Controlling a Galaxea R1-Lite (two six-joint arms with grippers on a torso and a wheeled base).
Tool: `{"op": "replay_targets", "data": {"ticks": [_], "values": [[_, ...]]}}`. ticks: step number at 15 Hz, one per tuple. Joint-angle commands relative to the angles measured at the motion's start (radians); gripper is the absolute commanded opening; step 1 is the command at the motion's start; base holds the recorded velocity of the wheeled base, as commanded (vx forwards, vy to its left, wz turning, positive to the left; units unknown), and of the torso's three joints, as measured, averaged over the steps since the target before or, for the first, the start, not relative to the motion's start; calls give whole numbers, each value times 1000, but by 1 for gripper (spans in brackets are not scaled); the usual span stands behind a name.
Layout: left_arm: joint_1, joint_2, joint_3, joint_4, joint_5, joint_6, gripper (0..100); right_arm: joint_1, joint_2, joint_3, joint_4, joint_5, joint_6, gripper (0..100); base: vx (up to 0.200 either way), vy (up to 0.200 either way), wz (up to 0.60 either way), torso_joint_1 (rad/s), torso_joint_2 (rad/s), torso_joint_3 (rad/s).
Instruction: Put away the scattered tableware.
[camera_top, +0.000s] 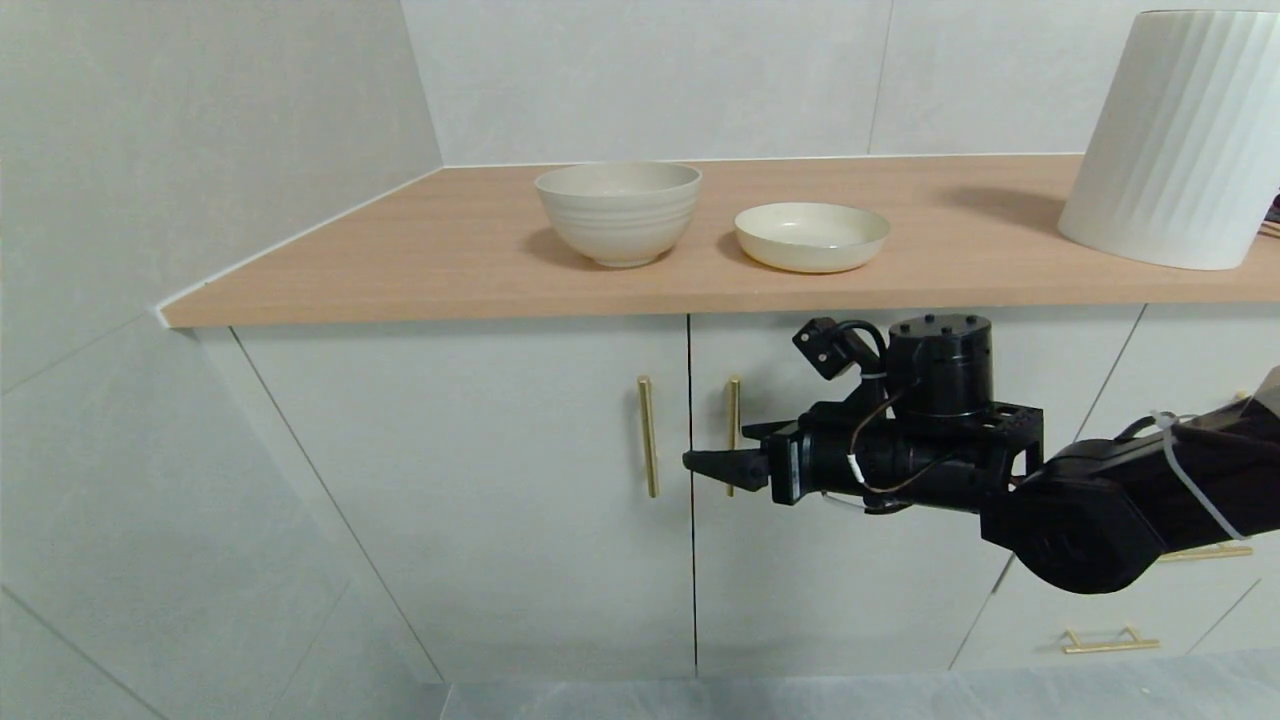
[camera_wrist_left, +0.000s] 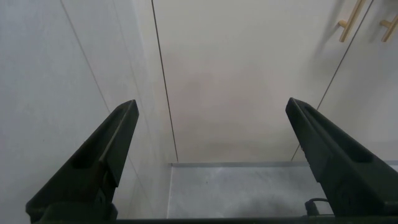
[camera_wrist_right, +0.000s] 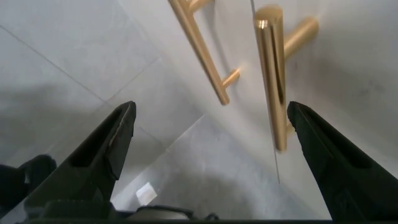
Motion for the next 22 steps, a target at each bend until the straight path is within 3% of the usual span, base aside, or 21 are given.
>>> {"op": "replay_targets", "data": {"ticks": [1, 15, 22], "values": [[0, 0, 0, 0, 0, -2, 100, 2, 42, -24, -15, -1, 0, 100, 0, 0, 0, 0, 0, 0], [0, 0, 0, 0, 0, 0, 100, 63, 57, -10, -108, -58, 84, 100, 0, 0, 0, 0, 0, 0], [0, 2, 0, 0, 0, 0, 100, 117, -47, 154, -180, -52, 81, 100, 0, 0, 0, 0, 0, 0]]}}
